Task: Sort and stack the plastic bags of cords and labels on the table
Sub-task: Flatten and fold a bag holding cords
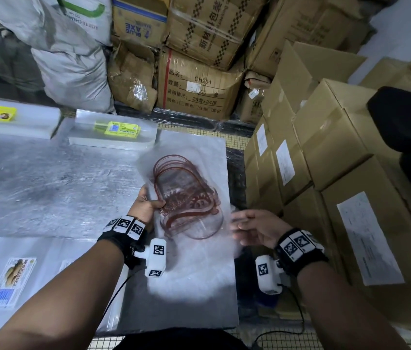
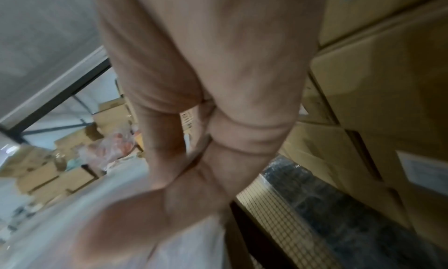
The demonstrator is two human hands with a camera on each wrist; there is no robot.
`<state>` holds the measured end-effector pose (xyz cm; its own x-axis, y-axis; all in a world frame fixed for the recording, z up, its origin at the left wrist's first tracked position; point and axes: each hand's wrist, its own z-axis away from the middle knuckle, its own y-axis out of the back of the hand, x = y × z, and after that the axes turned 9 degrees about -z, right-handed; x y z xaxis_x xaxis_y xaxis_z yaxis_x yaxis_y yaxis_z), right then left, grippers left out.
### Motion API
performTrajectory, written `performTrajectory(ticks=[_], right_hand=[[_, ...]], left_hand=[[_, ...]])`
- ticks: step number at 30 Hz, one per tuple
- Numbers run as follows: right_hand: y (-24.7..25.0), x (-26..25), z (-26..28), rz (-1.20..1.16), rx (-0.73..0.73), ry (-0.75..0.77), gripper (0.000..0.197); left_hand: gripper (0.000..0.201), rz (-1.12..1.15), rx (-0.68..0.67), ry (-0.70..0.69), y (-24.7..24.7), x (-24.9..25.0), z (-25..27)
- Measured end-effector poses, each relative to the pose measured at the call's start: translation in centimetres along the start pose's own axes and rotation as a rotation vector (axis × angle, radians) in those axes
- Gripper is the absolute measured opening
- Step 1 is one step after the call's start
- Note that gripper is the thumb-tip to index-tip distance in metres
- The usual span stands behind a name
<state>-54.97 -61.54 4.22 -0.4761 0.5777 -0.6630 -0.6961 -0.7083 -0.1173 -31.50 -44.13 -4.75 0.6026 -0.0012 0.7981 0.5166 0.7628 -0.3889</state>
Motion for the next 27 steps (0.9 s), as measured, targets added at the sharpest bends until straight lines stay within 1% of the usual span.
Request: performTrajectory(ticks=[2,4,7,8,11,14,17,21,24,26,27], right_hand=[[1.0,-1.5,0.7,0.017,0.000,0.049,0.032],[2.5,-3.2,1.5,-0.014,0.006,0.118,0.034],[3.6,-4.8,1.9,-0.004,-0.004,0.180,0.034],[3.5,-4.8,1.8,0.027,-0.016,0.169,0.033],[2.2,-3.6,0.8,0.122,-0.055,0.067,0.030],[1.3,-2.1,-0.3,0.097,-0.008,0.014,0.032],[1.7,-1.4,-0.7,0.100,0.047,-0.033,0.034],[3.0,-0.9,-1.2,0.039,0.121,-0.079,0.025],[3.0,-0.9,-1.6,0.107,0.174,-0.079,0.025],[3.0,-0.9,-1.7,0.173,0.185,-0.075,0.014],[3.2,-0.9,-1.7,0.207,0.179,-0.086,0.013]], left_hand=[[0.072,-0.030,0.020,-0.001,0.2,-0.1,-0.2],[0.070,-0.059,0.041,-0.022,0.2,-0.1,-0.4],[0.066,-0.046,0.052,-0.037,-0.1,0.1,-0.2],[0.067,-0.035,0.044,-0.036,-0.2,0.1,-0.1],[0.069,0.010,0.023,-0.007,-0.1,0.1,-0.1],[0.068,-0.005,0.031,-0.007,-0.2,0.3,0.0],[0.070,-0.027,0.034,-0.019,-0.3,0.4,0.0],[0.069,-0.005,0.053,-0.030,-0.4,0.2,-0.2],[0.067,-0.002,0.050,-0.027,-0.4,0.2,-0.2],[0.065,-0.005,0.042,-0.021,-0.4,0.2,-0.2],[0.066,-0.003,0.040,-0.016,-0.3,0.3,-0.1]])
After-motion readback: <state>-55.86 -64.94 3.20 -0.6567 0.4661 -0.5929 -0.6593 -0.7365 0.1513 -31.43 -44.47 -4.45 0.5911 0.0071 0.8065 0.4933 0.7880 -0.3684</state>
